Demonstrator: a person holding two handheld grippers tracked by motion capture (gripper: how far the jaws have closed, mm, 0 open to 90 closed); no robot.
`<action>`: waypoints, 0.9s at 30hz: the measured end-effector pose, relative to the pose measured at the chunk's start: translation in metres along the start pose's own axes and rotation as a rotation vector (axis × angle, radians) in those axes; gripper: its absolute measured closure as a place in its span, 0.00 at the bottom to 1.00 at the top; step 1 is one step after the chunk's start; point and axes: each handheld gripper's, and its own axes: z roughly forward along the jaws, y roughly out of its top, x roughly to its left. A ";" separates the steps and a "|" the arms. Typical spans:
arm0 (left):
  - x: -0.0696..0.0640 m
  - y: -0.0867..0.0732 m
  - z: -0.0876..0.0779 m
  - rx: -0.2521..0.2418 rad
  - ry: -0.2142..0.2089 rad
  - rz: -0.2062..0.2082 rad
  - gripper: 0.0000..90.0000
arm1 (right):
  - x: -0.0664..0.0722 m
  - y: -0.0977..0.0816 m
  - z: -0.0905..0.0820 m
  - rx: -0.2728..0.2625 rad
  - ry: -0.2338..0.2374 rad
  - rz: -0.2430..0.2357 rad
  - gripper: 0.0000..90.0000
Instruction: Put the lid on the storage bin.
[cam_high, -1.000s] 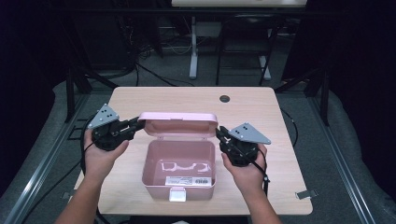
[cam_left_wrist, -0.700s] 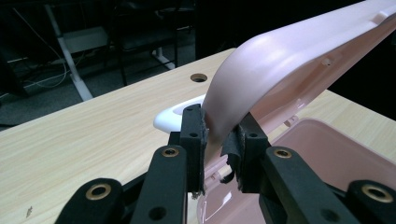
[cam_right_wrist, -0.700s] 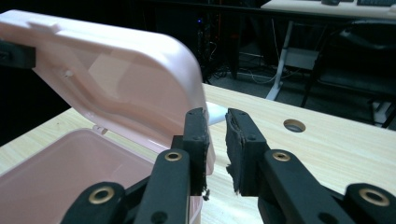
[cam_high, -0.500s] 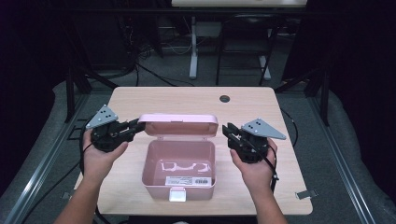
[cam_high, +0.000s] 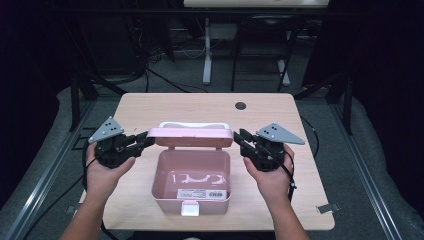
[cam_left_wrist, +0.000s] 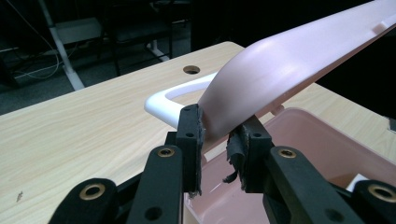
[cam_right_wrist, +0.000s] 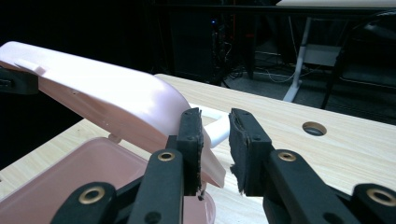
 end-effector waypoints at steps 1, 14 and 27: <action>0.000 -0.001 -0.001 -0.001 -0.003 -0.001 0.81 | 0.000 0.000 0.000 0.001 0.000 -0.001 0.81; -0.004 -0.006 -0.005 0.012 -0.022 0.000 0.77 | -0.008 0.006 0.001 0.003 0.022 0.016 0.80; -0.014 -0.013 -0.017 0.029 0.012 0.001 0.70 | -0.010 0.017 0.007 -0.018 0.071 0.020 0.77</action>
